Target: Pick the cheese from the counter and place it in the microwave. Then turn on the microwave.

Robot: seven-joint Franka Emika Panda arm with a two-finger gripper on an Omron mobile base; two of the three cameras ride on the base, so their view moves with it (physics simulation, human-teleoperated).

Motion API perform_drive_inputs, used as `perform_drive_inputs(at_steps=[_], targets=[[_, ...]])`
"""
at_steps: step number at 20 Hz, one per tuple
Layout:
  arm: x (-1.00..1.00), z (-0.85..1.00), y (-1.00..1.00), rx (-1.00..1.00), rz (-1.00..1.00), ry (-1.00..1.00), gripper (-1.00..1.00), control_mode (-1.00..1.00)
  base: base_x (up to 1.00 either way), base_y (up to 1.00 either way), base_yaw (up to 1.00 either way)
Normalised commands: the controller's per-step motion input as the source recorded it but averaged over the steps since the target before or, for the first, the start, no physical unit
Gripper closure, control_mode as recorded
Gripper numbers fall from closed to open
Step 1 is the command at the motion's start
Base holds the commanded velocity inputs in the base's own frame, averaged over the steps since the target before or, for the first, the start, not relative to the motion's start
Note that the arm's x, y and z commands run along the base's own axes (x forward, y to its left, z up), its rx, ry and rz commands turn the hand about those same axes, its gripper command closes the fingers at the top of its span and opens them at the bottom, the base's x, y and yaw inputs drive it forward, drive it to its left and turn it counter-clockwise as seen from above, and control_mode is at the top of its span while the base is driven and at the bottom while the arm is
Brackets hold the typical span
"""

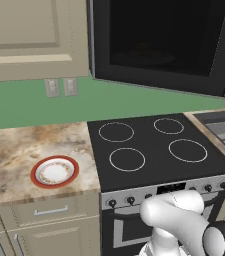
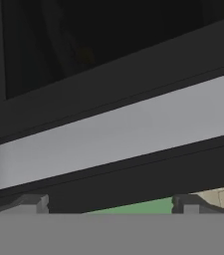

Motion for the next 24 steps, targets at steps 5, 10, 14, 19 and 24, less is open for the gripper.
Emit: perform_drive_inputs(at_steps=[5,10,14,19,24], targets=[[0.35,-0.03,0.01,0.03,0.03,0.0,-1.0,-1.0,0.0,0.0,0.0],[0.4,-0.07,0.04,0.02,0.02,0.0,-1.0,-1.0,0.0,0.0,0.0],[0.43,-0.05,0.05,0.02,0.02,0.0,-1.0,-1.0,0.0,0.0,0.0],[0.43,-0.03,0.05,0.02,0.03,0.0,-1.0,-1.0,0.0,0.0,0.0],[0.4,0.0,0.1,0.01,0.05,-0.02,-1.0,-1.0,0.0,0.0,0.0]])
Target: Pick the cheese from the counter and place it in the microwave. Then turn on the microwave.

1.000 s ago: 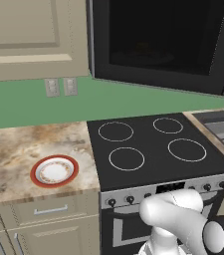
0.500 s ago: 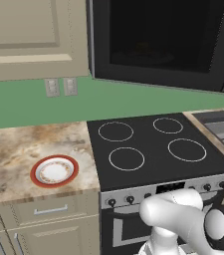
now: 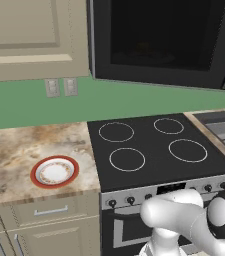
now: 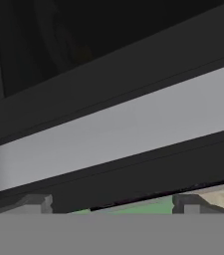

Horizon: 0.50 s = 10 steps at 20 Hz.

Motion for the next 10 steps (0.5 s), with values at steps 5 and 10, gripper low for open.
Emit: perform_drive_inputs(at_steps=[5,10], targets=[[0.37,0.0,0.16,0.01,0.06,-0.04,-1.0,-1.0,0.0,0.0,0.0],[0.35,0.0,0.23,0.01,0.06,-0.07,-1.0,-1.0,0.0,0.0,0.0]])
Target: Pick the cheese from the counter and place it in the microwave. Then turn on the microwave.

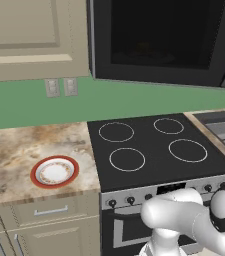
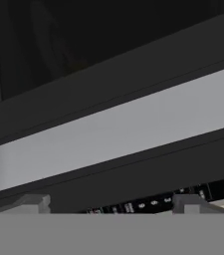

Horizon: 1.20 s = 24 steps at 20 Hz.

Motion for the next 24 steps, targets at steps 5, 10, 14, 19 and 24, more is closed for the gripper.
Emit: perform_drive_inputs(at_steps=[5,10,14,19,24], targets=[[0.33,0.0,0.31,0.0,0.04,-0.08,-1.0,-1.0,0.0,0.0,0.0],[0.35,0.0,0.32,0.0,0.03,-0.08,-1.0,-1.0,0.0,0.0,0.0],[0.38,0.0,0.34,0.0,0.02,-0.06,-1.0,-1.0,0.0,0.0,0.0],[0.42,0.0,0.35,0.0,0.0,-0.03,-1.0,-1.0,0.0,0.0,0.0],[0.48,0.0,0.35,0.0,0.0,0.0,-1.0,-1.0,0.0,0.0,0.0]])
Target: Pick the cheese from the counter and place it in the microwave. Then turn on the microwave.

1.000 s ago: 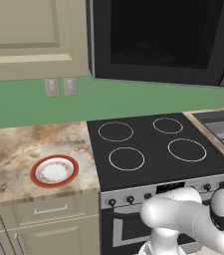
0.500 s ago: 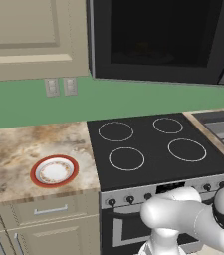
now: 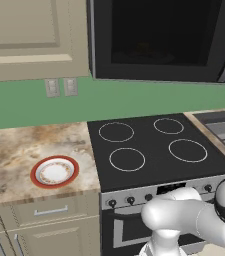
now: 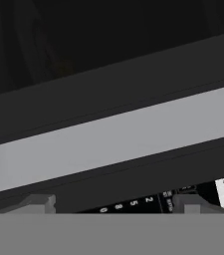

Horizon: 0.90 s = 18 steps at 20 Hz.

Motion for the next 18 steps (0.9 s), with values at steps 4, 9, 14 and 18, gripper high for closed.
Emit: perform_drive_inputs(at_steps=[4,9,14,18], targets=[[0.48,0.0,0.32,0.0,0.0,0.0,-1.0,-1.0,0.0,0.0,0.0],[0.47,0.0,0.31,0.01,0.0,0.0,-1.0,-1.0,0.0,0.0,0.0],[0.47,0.0,0.34,0.03,0.0,0.0,-1.0,-1.0,0.0,0.0,0.0],[0.49,0.0,0.35,0.04,0.0,0.0,-1.0,-1.0,0.0,0.0,0.0]])
